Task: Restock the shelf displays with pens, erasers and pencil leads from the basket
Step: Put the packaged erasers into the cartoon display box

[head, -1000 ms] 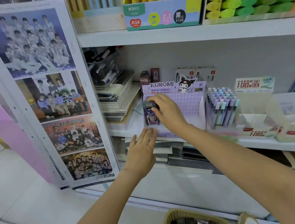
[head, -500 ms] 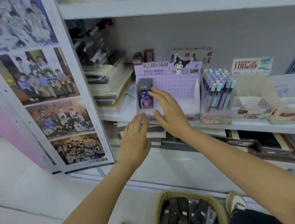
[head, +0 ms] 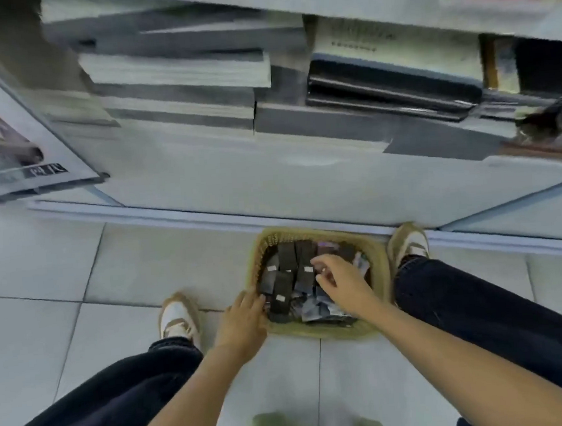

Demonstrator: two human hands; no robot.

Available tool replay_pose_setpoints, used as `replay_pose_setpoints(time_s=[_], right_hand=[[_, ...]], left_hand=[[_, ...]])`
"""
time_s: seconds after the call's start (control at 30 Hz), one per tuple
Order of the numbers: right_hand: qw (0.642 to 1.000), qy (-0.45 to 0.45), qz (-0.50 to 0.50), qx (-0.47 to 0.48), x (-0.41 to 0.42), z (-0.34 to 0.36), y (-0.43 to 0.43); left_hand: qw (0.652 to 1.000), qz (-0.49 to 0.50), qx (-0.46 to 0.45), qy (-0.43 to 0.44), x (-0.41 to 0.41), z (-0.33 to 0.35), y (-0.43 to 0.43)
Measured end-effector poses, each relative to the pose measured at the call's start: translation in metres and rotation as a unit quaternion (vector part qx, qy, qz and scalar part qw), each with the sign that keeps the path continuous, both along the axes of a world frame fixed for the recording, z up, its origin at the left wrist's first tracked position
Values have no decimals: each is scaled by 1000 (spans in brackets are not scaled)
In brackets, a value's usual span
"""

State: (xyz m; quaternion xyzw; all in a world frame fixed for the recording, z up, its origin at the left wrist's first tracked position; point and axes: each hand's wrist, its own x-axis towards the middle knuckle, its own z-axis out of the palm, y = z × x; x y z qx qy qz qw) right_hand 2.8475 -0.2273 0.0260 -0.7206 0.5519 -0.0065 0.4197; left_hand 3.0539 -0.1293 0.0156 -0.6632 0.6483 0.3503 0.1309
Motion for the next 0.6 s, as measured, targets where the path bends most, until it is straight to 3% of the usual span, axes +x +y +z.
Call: replay_pose_setpoints(time_s=[0.13, 0.27, 0.47, 0.6], right_hand=[[992, 61, -61, 92, -18, -55, -1], [988, 99, -117, 37, -21, -89, -25], [970, 243, 9, -23, -16, -123, -42], [970, 240, 32, -19, -18, -134, -36]], left_hand=[[999, 9, 45, -8, 5, -49, 15], [1000, 17, 0, -22, 5, -72, 24], [998, 28, -56, -17, 8, -85, 37], [997, 32, -67, -10, 8, -83, 35]])
